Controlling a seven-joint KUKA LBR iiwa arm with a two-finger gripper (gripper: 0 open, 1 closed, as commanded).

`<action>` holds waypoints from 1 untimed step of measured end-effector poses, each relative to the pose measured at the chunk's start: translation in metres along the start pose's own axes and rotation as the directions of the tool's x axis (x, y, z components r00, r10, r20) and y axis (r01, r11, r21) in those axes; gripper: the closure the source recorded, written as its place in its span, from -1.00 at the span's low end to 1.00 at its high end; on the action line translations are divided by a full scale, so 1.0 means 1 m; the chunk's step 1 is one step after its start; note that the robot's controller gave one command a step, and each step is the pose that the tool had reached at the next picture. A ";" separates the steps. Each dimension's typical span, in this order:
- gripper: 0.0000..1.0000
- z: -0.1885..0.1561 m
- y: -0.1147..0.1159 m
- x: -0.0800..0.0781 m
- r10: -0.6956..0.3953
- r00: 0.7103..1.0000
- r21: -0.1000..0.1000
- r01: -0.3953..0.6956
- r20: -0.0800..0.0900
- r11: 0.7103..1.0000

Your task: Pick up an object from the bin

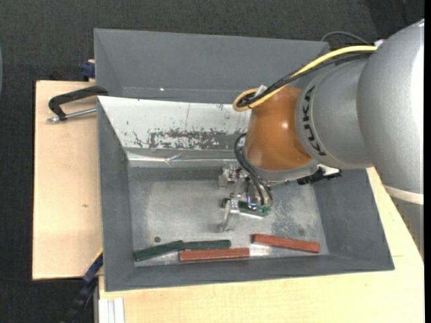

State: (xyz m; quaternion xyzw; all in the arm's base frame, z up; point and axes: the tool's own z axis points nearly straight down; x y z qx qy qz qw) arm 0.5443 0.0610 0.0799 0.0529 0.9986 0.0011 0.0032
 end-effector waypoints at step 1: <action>-1.00 0.004 -0.025 0.000 0.013 1.000 -0.003 -0.013 -0.006 1.000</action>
Offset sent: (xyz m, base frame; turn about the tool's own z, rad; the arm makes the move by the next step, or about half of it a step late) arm -0.0245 -0.0292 0.0254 -0.2075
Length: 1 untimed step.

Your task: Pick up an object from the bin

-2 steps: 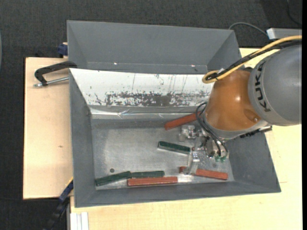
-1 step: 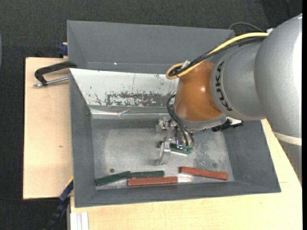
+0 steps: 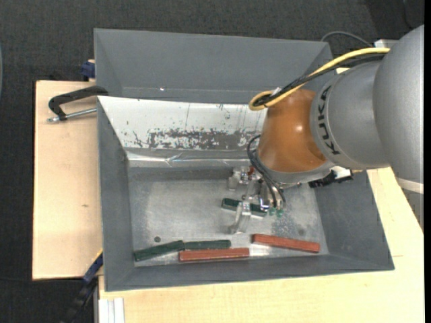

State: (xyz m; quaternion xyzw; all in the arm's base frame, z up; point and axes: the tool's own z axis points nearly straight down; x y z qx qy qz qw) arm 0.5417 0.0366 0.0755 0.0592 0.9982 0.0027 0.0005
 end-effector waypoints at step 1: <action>1.00 -0.031 -0.006 0.021 -0.219 0.976 0.004 0.219 -0.001 0.976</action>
Offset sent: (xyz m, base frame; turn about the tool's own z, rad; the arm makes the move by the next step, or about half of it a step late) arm 0.0000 0.0000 0.0000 0.0000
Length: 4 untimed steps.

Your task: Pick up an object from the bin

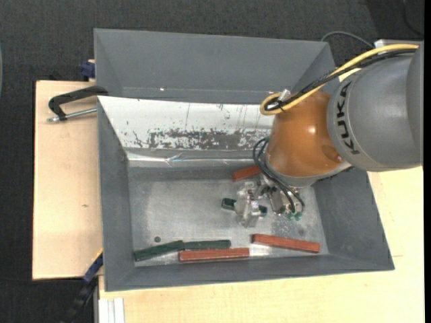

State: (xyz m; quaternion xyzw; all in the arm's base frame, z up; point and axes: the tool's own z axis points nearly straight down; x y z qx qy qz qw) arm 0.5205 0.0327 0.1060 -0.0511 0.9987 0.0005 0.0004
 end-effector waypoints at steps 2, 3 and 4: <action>-1.00 0.000 0.000 0.000 0.000 1.000 0.000 0.000 0.000 1.000; 1.00 0.035 -0.017 0.002 0.054 0.999 0.000 -0.054 0.000 0.999; 1.00 0.035 -0.017 0.002 0.053 0.999 0.000 -0.053 0.000 0.999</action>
Offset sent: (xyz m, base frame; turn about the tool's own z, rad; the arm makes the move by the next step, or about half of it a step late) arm 0.0000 0.0000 0.0000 0.0000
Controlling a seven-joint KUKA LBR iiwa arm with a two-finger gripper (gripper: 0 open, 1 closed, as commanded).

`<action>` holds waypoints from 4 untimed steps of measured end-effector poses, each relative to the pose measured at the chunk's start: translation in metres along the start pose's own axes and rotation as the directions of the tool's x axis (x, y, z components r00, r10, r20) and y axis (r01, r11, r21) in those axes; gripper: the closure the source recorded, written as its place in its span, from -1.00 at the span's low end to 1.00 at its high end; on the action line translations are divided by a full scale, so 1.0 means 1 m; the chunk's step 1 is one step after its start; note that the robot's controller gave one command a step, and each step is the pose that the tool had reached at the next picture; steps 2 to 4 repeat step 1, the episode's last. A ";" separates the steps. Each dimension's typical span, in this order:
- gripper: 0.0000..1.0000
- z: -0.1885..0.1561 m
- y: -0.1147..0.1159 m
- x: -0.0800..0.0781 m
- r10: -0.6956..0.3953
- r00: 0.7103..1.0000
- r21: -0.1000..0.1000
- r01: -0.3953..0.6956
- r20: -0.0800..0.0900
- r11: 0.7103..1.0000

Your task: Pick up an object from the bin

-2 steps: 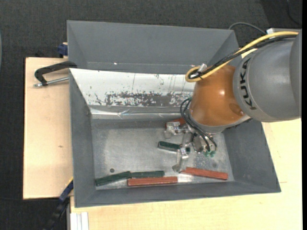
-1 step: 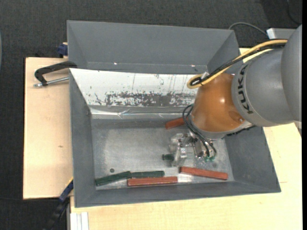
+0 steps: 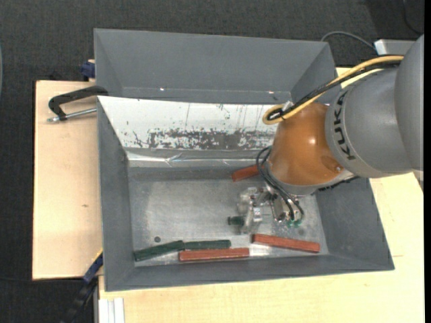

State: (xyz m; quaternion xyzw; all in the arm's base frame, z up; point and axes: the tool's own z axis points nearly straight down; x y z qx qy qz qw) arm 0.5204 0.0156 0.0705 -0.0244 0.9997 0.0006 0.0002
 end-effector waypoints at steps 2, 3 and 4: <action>1.00 -0.174 0.014 -0.002 0.025 1.000 0.000 -0.025 0.011 1.000; 1.00 -0.174 0.014 -0.002 0.025 1.000 0.000 -0.025 0.011 1.000; 1.00 -0.174 0.014 -0.002 0.025 1.000 0.000 -0.025 0.011 1.000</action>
Offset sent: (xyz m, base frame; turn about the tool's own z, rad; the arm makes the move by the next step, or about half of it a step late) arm 0.0000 0.0000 0.0000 0.0000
